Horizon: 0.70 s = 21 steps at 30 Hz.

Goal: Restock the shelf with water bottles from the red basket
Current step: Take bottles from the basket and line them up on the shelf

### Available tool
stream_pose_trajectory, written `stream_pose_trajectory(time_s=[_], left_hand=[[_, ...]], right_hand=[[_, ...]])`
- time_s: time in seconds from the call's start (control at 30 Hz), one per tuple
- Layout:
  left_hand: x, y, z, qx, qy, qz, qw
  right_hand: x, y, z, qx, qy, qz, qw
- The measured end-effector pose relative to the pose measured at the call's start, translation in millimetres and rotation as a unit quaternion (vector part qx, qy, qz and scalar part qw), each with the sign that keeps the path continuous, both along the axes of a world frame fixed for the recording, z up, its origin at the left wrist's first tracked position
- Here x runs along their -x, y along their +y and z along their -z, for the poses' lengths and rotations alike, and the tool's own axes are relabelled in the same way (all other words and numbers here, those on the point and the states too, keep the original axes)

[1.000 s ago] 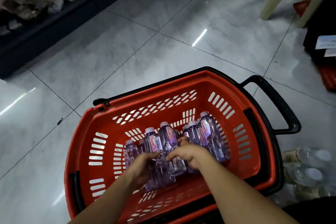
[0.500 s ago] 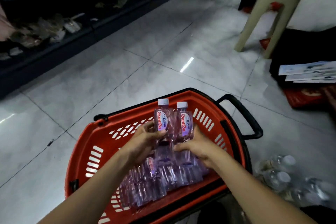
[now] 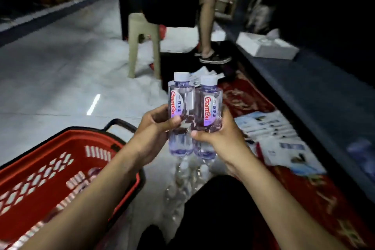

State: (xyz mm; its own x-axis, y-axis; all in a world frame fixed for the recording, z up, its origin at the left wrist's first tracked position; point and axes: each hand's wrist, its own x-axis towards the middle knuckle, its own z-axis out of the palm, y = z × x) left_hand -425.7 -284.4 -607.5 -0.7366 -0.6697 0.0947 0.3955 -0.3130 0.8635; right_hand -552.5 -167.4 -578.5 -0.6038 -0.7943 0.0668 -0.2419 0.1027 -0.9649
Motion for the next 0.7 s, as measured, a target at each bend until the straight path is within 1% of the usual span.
stream_pose_trajectory(time_s=[0.1,0.17,0.3,0.4,0.57,0.7], left_hand=[[52.2,36.5,-14.1,0.035,0.004,0.060,0.998],[84.9,63.2,-21.9,0.042,0.006,0.093,0.995],[145.3,115.2,-37.6,0.057,0.007,0.154,0.986],[188.2,147.0,-48.6,0.082,0.024,0.198,0.977],[251.6,177.8,-52.4,0.090,0.041,0.244,0.965],[293.3,177.5,-45.0,0.072,0.061,0.297,0.950]], right_hand=[[31.2,55.6,-14.1,0.017,0.007,0.073,0.997],[49.3,91.3,-19.2,0.031,0.007,0.115,0.993],[81.7,154.7,-26.5,0.059,0.019,0.211,0.975],[108.9,191.4,-28.8,0.067,0.024,0.260,0.963],[142.3,220.5,-27.7,0.088,0.060,0.328,0.939],[158.5,222.6,-23.4,0.093,0.094,0.374,0.918]])
